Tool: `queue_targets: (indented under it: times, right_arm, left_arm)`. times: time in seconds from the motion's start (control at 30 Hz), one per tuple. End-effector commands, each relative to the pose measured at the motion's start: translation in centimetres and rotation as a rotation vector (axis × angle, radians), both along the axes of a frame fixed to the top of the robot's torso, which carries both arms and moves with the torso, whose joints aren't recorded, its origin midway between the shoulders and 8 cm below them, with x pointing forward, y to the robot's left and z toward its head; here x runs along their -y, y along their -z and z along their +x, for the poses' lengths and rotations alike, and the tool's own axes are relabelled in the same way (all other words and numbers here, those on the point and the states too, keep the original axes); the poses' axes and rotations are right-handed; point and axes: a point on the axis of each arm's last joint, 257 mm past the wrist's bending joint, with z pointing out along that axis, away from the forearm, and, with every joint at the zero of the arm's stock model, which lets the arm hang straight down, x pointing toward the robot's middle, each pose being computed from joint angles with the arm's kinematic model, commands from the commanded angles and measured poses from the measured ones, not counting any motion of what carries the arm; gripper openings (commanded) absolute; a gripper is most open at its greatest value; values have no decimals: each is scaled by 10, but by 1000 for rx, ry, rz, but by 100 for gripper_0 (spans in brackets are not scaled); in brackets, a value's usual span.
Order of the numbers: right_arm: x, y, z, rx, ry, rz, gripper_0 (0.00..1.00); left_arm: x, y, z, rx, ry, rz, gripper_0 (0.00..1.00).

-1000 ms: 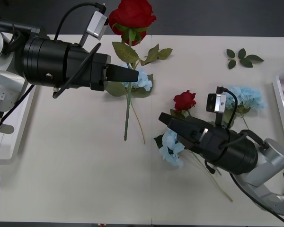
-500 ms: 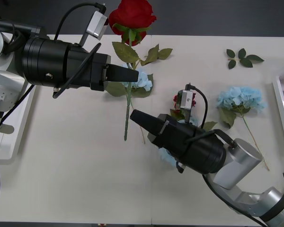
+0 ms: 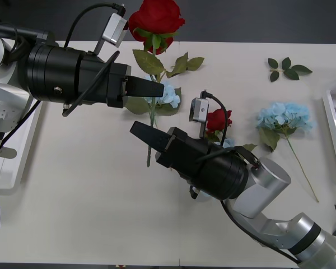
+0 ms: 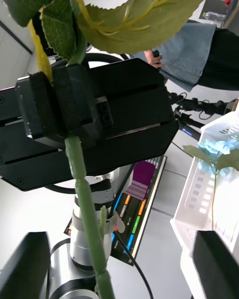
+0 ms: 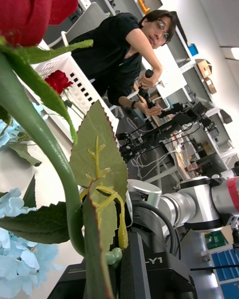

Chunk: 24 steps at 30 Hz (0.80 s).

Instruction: Put the red flowers into the right box and the blue flowers into the left box

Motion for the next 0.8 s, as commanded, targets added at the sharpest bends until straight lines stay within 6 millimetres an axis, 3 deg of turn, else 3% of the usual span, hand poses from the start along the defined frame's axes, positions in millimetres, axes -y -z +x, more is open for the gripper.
queue_targets:
  times: [0.03, 0.07, 0.13, 0.57, 0.6, 0.63, 0.67, 0.73, 0.8]
  right_arm:
    - [-5, -22, -9, 69, -12, 17, 26]
    - [-5, -22, -9, 69, -12, 15, 13]
    - [-4, -21, -8, 69, -11, 11, 0]
    - [-2, -18, -7, 72, -9, -2, 0]
    - [-1, -17, -7, 70, -7, -4, 0]
    - [-1, -17, -7, 69, -7, -4, 0]
    - [-1, -17, -7, 70, -8, -5, 0]
    - [1, -16, -7, 70, -8, -10, 0]
    - [1, -15, -6, 70, -7, -13, 0]
  left_arm:
    - [10, -22, -4, 54, 26, -35, 0]
    - [10, -22, -4, 54, 26, -35, 0]
    - [10, -22, -4, 54, 26, -35, 0]
    - [10, -22, -4, 54, 26, -35, 1]
    - [10, -22, -4, 54, 26, -35, 10]
    - [10, -22, -4, 54, 26, -35, 47]
    - [10, -22, -4, 54, 26, -35, 69]
    - [10, -22, -4, 54, 26, -35, 100]
    - [10, -22, -4, 54, 26, -35, 100]
